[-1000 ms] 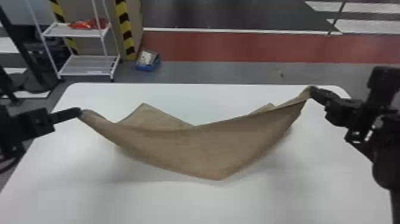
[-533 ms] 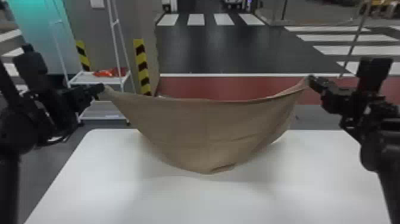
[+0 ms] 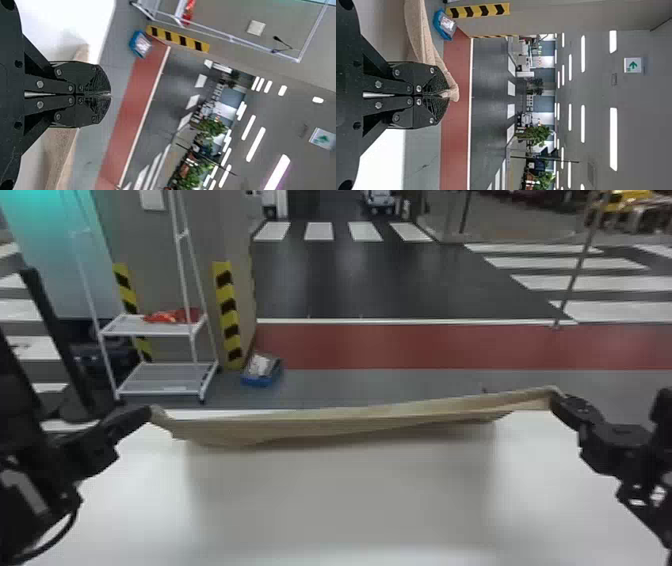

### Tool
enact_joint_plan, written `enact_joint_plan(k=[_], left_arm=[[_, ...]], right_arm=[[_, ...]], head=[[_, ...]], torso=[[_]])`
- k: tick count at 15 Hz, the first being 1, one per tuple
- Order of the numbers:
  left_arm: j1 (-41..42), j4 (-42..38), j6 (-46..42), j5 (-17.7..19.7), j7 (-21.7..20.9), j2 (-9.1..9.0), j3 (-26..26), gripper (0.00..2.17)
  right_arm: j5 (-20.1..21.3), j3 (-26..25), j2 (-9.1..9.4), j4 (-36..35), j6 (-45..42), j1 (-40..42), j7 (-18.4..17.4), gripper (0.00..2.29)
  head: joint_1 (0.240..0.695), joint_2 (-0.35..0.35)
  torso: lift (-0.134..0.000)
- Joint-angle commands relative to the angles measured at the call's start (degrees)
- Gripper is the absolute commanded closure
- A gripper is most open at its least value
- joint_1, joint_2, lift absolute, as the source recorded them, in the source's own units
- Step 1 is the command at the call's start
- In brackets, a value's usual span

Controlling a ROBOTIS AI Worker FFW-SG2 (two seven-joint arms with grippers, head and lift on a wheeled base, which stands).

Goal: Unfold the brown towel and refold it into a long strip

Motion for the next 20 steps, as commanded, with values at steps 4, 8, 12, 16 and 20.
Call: enact_joint_plan(k=[4,8,12,16,20], left_arm=[[11.85,-1.19,-0.15,0.78,0.01,-2.10,-1.26,1.71],[17.12,-4.70,-0.33,0.86,1.33,-2.81,-0.29,1.71],[23.27,-13.58,0.55,1.04,3.53,-3.33,1.38,1.71],[28.63,-23.51,15.14,2.01,5.02,-5.53,2.78,1.70],[32.06,-30.81,24.63,2.09,7.04,-7.46,4.10,1.70]], right_arm=[[-1.65,-0.91,0.55,1.08,-6.42,11.67,1.11,1.33],[-1.91,-2.84,0.81,-1.38,-8.35,17.64,1.99,1.33],[-2.00,-5.92,1.34,-7.54,-8.70,23.88,2.78,1.33],[-2.44,-10.05,3.18,-13.25,-6.77,28.63,5.94,1.33],[-3.93,-14.97,5.56,-19.31,-5.54,34.08,9.20,1.33]], head=[[0.695,-0.053],[0.695,-0.066],[0.695,-0.073],[0.695,-0.098],[0.695,-0.159]], torso=[[-0.123],[-0.123],[-0.123],[-0.123],[-0.123]])
